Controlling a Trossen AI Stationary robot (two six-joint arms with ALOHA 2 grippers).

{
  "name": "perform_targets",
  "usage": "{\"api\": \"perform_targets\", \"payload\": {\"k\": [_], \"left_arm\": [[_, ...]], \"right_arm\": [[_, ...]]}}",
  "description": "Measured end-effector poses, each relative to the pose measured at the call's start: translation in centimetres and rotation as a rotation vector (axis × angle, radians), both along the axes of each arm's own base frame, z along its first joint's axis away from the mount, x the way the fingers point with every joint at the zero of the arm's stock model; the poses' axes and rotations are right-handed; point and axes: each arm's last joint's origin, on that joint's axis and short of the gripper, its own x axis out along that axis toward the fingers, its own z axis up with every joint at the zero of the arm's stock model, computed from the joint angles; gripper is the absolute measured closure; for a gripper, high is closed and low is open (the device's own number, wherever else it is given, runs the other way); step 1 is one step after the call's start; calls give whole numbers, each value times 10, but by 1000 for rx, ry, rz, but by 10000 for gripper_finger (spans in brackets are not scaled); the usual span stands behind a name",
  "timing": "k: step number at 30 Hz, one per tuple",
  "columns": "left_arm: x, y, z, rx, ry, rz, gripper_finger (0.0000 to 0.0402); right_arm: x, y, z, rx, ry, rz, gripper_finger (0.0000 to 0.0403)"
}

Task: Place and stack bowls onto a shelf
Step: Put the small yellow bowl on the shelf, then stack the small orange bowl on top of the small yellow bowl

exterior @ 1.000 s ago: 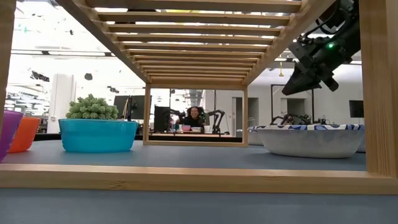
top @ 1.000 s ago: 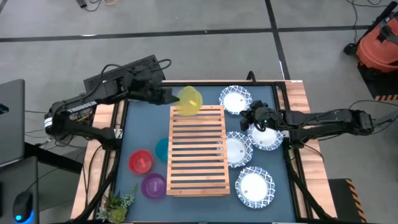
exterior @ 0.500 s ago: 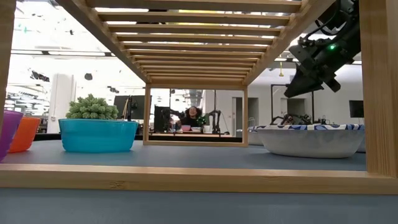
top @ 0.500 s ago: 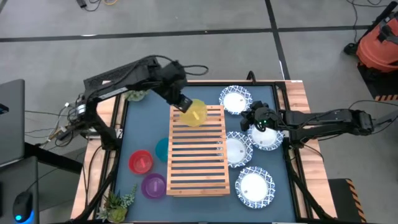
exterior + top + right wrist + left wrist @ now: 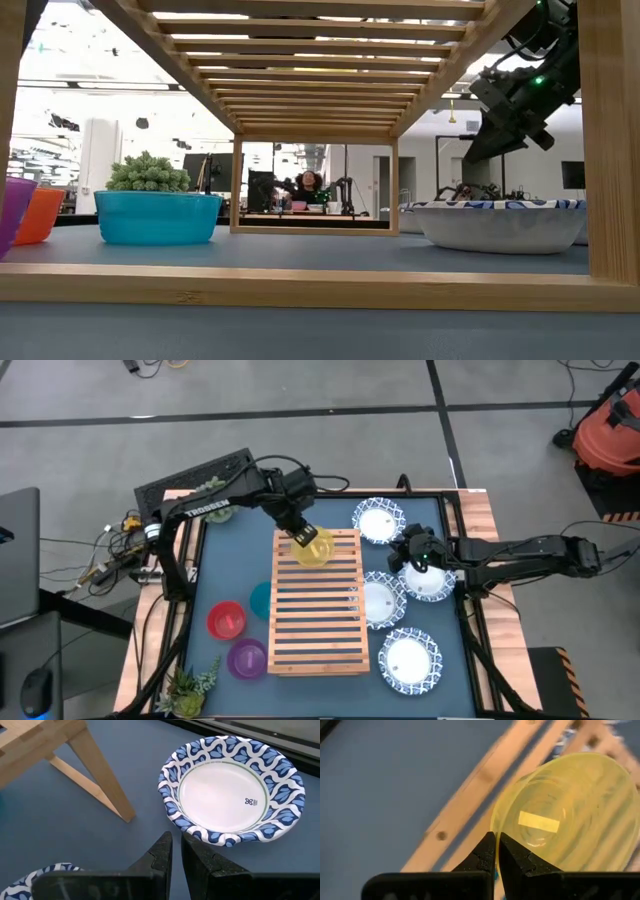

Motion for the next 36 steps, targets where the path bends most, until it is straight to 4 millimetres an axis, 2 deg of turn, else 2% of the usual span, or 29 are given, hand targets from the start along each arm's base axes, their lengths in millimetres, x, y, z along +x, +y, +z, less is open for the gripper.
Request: {"api": "perform_targets", "payload": {"k": [14, 18, 29, 36], "left_arm": [[-3, 0, -1, 36, 42, -63, 395], [-1, -2, -1, 64, 34, -104, 364], [0, -2, 0, 95, 27, -142, 240], [-2, 2, 1, 77, 9, -143, 212]], "right_arm": [[0, 0, 0, 0, 0, 0, 335], [0, 0, 0, 0, 0, 0, 335], [0, 0, 0, -16, 15, 16, 335], [0, 0, 0, -18, 20, 17, 335]]}}
